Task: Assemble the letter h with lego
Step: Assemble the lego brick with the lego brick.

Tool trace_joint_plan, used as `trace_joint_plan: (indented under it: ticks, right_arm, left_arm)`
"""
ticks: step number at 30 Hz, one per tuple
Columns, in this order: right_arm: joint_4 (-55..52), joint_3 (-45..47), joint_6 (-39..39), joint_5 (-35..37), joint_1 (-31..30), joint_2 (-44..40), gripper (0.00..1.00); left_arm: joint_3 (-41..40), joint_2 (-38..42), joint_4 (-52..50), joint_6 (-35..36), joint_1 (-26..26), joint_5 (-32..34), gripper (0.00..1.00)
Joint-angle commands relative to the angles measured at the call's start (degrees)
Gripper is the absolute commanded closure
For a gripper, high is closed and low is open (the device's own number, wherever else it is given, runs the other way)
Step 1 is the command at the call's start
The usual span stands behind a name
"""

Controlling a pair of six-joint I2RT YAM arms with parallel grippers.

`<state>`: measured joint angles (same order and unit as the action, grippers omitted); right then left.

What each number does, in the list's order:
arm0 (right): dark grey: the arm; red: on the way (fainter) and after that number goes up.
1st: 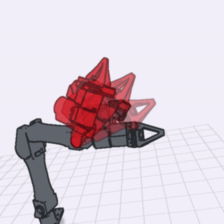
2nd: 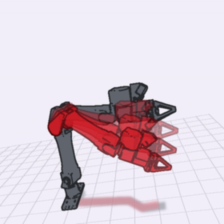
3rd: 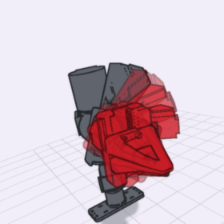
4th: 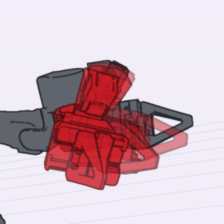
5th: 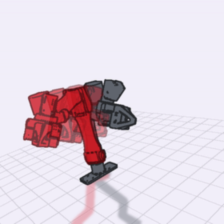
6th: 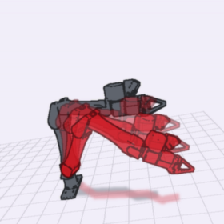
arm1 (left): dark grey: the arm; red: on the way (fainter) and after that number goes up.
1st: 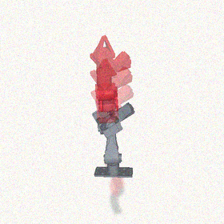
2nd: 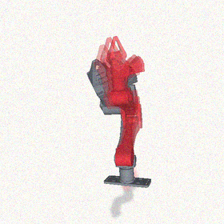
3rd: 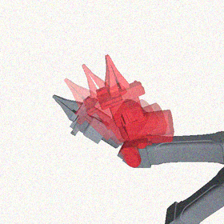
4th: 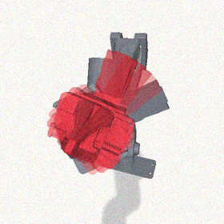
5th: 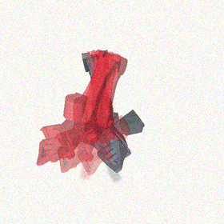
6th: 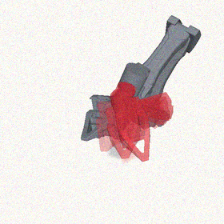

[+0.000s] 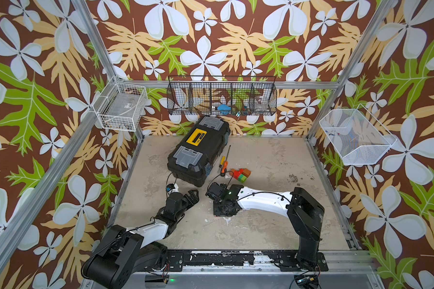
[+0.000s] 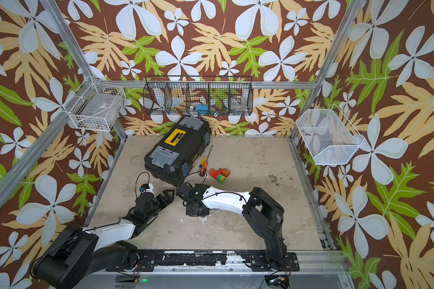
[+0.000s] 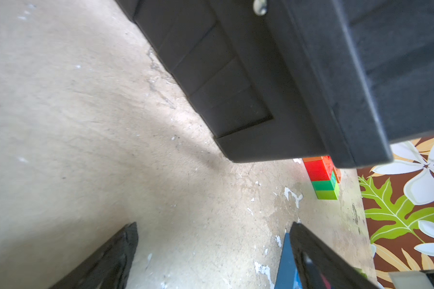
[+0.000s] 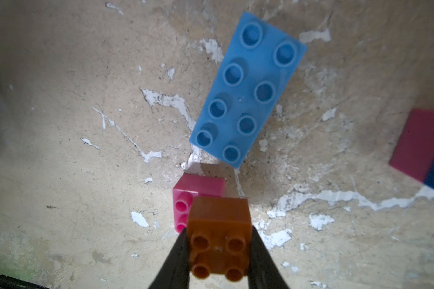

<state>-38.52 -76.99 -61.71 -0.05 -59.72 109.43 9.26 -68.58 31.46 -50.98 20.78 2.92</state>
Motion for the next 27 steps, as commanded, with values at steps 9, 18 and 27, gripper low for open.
trace_joint_plan:
  ticks: [9, 18, 27]
  right_arm:
    - [-0.76, -0.98, -1.73, -0.03, -0.48, -2.05, 0.69]
    - [0.3, -1.05, -2.45, 1.21, -1.95, -0.54, 0.69]
    - [2.37, 0.83, -2.31, 1.82, -2.4, 0.7, 0.69]
  left_arm:
    - [-0.3, 1.4, -8.58, -0.96, 0.01, 2.73, 0.01]
    - [-0.69, 3.8, -9.92, -1.14, 0.05, 3.5, 0.01]
    - [-0.47, 5.16, -11.18, -0.87, -0.03, 4.18, 0.01]
